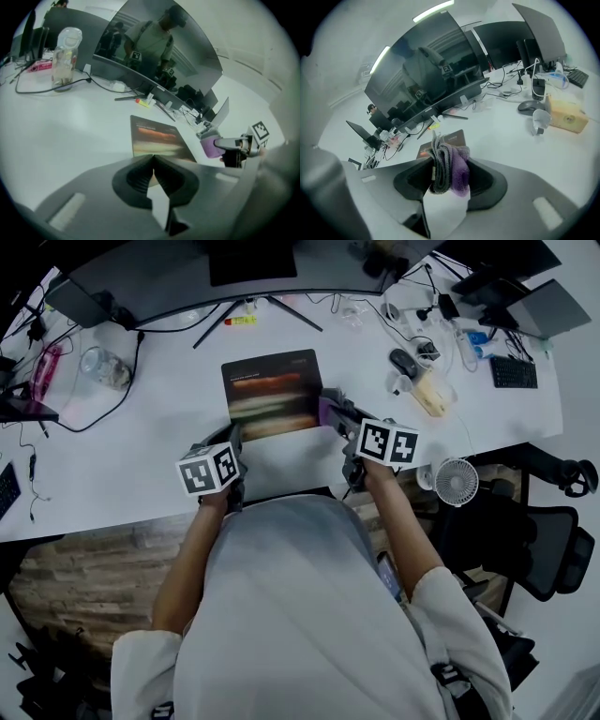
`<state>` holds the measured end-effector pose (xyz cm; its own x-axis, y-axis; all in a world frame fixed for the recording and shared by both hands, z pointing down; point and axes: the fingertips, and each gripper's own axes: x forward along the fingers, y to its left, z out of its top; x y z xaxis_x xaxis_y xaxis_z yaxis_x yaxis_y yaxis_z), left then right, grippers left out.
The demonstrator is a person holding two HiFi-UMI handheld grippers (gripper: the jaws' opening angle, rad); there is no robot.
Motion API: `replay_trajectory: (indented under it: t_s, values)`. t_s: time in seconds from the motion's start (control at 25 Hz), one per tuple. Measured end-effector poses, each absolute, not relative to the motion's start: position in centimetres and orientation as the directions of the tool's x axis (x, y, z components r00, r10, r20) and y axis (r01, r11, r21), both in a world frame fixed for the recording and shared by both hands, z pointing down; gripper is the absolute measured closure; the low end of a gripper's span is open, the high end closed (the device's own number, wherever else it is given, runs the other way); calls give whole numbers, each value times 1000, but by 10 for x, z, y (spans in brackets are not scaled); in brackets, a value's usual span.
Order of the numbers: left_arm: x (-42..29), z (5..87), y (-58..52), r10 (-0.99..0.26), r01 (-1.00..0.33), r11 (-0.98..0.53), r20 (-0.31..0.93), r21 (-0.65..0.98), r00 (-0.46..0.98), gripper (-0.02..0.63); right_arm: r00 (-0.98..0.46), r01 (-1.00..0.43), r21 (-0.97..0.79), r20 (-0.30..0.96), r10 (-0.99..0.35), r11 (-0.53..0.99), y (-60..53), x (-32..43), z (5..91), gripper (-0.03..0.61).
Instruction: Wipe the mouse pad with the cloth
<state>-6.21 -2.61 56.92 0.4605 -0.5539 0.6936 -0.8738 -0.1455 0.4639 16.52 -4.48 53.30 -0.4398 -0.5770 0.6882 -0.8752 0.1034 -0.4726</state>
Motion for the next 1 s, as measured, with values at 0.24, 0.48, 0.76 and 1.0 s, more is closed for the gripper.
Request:
replay_trajectory:
  t_s: [0.24, 0.48, 0.76, 1.0]
  values:
    - [-65, 512, -40, -643, -883, -231, 616, 410, 454, 614, -455, -870, -464, 621, -637, 169, -51, 161, 496, 373]
    - [-66, 443, -46, -740, -876, -327, 480, 356, 471, 614, -470, -874, -401, 557, -685, 274, -48, 153, 453, 382]
    - [-70, 373, -42, -815, -870, -392, 326, 298, 479, 614, -485, -871, -321, 439, -756, 372, -35, 141, 387, 388]
    - [-69, 334, -30, -848, -870, -404, 240, 283, 472, 614, -470, -879, -269, 348, -811, 394, -16, 145, 344, 396]
